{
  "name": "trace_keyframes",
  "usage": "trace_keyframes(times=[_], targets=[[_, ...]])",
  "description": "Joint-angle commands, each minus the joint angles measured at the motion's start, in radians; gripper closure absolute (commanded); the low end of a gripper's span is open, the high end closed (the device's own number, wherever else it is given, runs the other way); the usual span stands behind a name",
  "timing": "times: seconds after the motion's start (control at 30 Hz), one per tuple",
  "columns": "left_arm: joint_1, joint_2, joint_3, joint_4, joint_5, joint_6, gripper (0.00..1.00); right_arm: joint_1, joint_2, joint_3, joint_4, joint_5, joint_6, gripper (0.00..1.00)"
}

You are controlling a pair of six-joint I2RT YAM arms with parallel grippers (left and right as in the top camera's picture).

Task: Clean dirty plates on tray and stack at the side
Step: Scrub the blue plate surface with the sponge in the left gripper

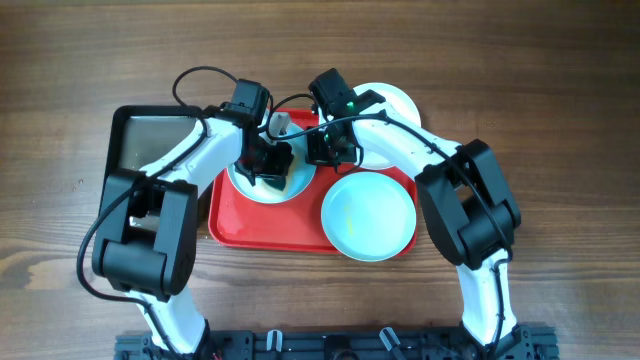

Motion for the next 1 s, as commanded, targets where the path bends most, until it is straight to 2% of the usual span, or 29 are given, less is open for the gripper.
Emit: trace_keyframes(times=[0.0, 0.03, 0.07, 0.1, 0.2, 0.33, 0.4, 0.5, 0.6, 0.7, 0.77, 0.83, 0.97], targets=[[-0.028, 0.055, -0.033, 0.002, 0.002, -0.012, 0.96, 0.005, 0.030, -0.015, 0.004, -0.027, 0.008, 0.96], [-0.028, 0.055, -0.033, 0.019, -0.081, -0.060, 0.96, 0.005, 0.030, -0.015, 0.007, -0.027, 0.009, 0.95], [-0.028, 0.055, -0.033, 0.061, -0.256, -0.156, 0.96, 0.005, 0.030, -0.015, 0.010, -0.027, 0.009, 0.96], [-0.028, 0.055, -0.033, 0.088, -0.345, -0.201, 0.96, 0.005, 0.030, -0.015, 0.011, -0.027, 0.009, 0.96], [-0.028, 0.055, -0.033, 0.204, -0.519, -0.266, 0.96, 0.005, 0.030, -0.015, 0.009, -0.024, 0.007, 0.96], [-0.028, 0.055, -0.033, 0.364, -0.548, -0.266, 0.96, 0.005, 0.030, -0.015, 0.006, -0.023, 0.000, 0.96], [-0.029, 0.055, -0.033, 0.364, -0.549, -0.275, 0.96, 0.005, 0.030, -0.015, 0.005, -0.023, -0.002, 0.96], [-0.028, 0.055, -0.033, 0.323, -0.562, -0.315, 0.96, 0.005, 0.030, -0.015, 0.006, -0.019, -0.002, 0.96], [-0.028, 0.055, -0.033, 0.206, -0.633, -0.491, 0.96, 0.005, 0.030, -0.015, 0.006, -0.019, -0.002, 0.96], [-0.028, 0.054, -0.032, 0.074, -0.625, -0.580, 0.96, 0.005, 0.030, -0.015, 0.006, -0.019, -0.002, 0.96], [-0.028, 0.054, -0.012, 0.009, -0.576, -0.565, 0.96, 0.005, 0.030, -0.015, 0.006, -0.019, -0.002, 0.96], [-0.028, 0.052, 0.019, -0.027, -0.469, -0.457, 0.96, 0.005, 0.030, -0.015, 0.006, -0.019, -0.002, 0.96], [-0.028, 0.052, 0.082, -0.049, -0.052, -0.112, 0.96, 0.005, 0.030, -0.015, 0.006, -0.020, -0.002, 0.96]])
